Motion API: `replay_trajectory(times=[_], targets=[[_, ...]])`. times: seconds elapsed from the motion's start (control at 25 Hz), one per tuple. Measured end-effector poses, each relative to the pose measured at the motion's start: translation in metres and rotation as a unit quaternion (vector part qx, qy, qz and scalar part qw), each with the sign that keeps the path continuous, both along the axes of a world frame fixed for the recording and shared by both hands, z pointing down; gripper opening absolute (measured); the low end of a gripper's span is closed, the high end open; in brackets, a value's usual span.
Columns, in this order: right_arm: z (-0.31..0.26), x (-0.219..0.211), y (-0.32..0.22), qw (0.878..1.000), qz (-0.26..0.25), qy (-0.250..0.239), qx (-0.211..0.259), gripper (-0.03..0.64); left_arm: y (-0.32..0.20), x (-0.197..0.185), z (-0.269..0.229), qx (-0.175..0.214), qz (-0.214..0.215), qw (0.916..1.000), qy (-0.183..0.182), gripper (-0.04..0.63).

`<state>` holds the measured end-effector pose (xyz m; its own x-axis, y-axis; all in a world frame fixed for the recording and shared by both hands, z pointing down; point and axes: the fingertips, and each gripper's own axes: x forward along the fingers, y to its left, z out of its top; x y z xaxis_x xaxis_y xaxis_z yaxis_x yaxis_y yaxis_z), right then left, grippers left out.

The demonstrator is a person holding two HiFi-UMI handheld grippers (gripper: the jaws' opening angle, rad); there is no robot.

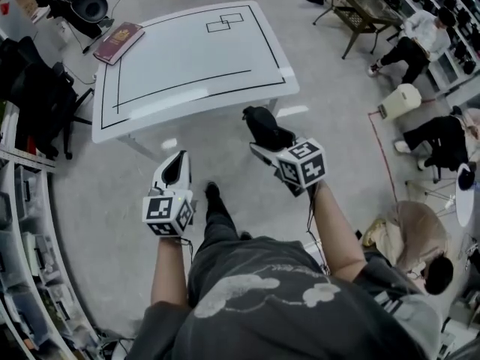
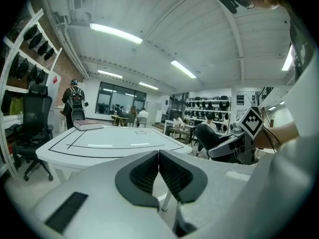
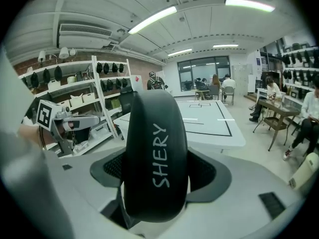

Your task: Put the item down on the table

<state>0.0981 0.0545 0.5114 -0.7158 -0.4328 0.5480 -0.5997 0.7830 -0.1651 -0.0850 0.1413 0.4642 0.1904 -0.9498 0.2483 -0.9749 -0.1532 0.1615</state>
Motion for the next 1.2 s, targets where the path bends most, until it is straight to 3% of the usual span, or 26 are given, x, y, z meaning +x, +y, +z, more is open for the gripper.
replay_trajectory(times=[0.36,0.8,1.2], targets=[[0.01,-0.038,-0.098,0.998,0.048,0.013,-0.03,0.341,-0.116,-0.046,0.007,-0.022,0.045,0.9987,0.012,0.003],[0.009,-0.101,-0.203,0.995,0.087,0.052,-0.026,0.34,-0.23,-0.128,0.015,-0.031,0.065,0.9967,0.039,0.003],[0.015,-0.113,-0.248,0.994,0.086,0.064,-0.027,0.339,-0.281,-0.14,0.03,-0.042,0.091,0.9944,0.031,0.003]])
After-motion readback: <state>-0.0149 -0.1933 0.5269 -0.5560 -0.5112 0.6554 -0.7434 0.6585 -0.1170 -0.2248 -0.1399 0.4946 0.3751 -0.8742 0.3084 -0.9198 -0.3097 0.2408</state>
